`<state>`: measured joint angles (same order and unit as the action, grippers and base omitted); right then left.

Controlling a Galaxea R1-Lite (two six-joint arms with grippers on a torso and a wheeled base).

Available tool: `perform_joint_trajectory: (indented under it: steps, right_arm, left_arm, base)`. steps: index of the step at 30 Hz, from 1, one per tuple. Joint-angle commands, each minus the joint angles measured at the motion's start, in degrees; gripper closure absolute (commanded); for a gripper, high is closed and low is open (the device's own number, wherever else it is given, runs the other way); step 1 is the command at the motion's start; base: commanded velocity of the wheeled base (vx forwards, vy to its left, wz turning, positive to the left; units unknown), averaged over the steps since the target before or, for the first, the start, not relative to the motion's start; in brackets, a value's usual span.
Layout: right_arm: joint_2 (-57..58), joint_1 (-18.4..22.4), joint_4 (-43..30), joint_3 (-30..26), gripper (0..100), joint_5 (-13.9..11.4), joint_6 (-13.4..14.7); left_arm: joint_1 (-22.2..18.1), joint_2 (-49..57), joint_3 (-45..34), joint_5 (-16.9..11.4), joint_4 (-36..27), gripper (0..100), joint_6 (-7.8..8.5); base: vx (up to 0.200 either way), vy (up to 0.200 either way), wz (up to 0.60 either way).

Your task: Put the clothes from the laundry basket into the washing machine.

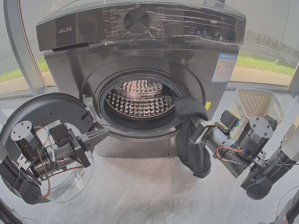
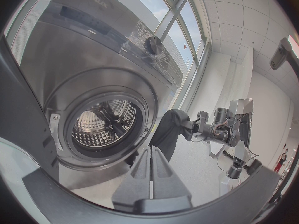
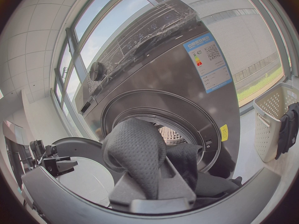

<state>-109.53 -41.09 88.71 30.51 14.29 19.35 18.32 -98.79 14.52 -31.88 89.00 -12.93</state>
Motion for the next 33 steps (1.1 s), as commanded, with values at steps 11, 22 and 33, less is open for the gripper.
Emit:
perform_joint_trajectory:
  steps: [11, 22, 33]
  right_arm:
    - [-2.35, -1.62, -3.98, 7.54, 100, 0.74, -1.50]
    - [-3.49, -3.20, -18.57, 20.38, 100, 0.65, -1.59]
    - [-6.40, -4.61, -23.06, 27.76, 100, 2.68, -2.21]
  left_arm:
    - [3.47, -5.36, -1.51, 0.33, 0.21, 100, 1.07]
    - [3.83, -9.84, -0.19, 0.59, 0.12, 0, 3.62]
    - [7.96, -19.95, 4.29, 0.85, 0.21, 0, 7.05]
  base:
    - [0.000, 0.000, 0.00]
    - [0.000, 0.000, 0.00]
    - [0.000, 0.000, 0.00]
